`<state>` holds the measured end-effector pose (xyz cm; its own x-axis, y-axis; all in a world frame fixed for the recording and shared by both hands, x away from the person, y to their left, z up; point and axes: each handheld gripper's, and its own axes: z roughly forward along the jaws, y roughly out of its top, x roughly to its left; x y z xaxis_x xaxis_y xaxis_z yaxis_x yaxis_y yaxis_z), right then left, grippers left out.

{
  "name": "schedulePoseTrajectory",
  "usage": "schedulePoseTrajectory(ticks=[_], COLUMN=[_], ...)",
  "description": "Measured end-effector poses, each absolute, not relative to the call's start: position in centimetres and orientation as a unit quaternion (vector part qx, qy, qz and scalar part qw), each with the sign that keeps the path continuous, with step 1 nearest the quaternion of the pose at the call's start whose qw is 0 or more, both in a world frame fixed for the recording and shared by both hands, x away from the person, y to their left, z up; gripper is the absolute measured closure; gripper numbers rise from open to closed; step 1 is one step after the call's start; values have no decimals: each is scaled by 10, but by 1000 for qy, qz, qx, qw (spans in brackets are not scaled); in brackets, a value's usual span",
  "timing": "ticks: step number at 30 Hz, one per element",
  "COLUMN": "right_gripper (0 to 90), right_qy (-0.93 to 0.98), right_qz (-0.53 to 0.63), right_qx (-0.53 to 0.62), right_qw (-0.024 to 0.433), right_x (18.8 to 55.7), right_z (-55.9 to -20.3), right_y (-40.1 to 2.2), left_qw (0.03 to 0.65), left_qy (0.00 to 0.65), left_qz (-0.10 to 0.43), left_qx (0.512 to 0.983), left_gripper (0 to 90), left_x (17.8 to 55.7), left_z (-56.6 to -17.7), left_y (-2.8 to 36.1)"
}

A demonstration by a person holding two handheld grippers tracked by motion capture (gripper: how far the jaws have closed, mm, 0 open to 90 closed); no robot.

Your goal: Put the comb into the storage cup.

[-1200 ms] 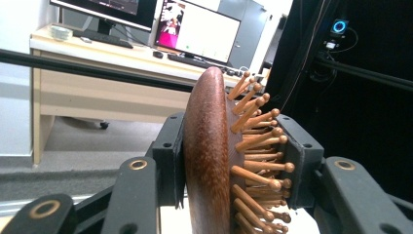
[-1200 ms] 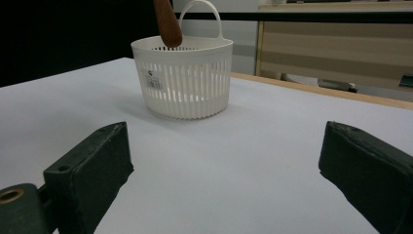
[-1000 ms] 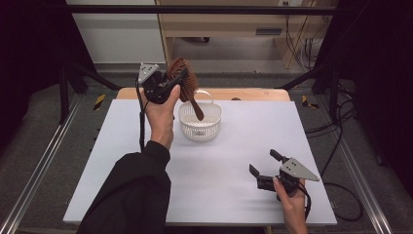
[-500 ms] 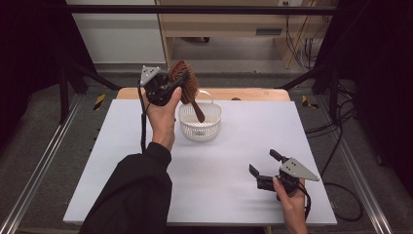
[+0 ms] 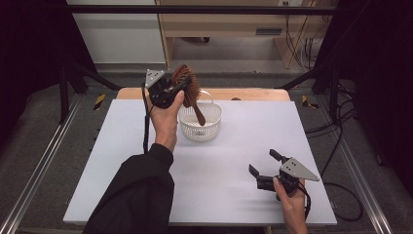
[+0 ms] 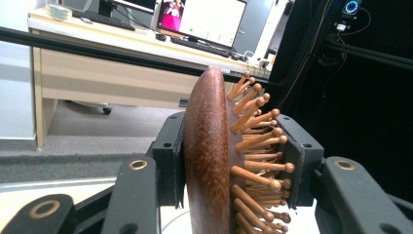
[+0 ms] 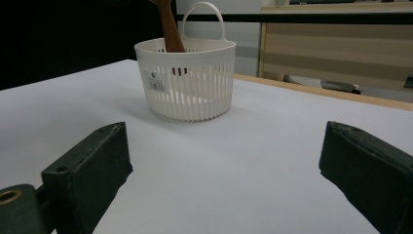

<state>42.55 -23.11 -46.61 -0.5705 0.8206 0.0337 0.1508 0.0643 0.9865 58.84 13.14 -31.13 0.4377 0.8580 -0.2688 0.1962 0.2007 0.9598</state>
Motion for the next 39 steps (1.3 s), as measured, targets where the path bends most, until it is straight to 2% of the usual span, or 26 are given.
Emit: schedulePoseTrajectory(ticks=[39], right_gripper=[48], right_qy=[673], right_qz=[580], right_qx=[360], right_qw=[282], right_x=[426], right_z=[-467], right_y=[-229], left_qw=[612], left_qy=[470], left_qz=[259], left_qx=[581], left_gripper=[515], left_x=[593], left_z=[-330], left_y=[124])
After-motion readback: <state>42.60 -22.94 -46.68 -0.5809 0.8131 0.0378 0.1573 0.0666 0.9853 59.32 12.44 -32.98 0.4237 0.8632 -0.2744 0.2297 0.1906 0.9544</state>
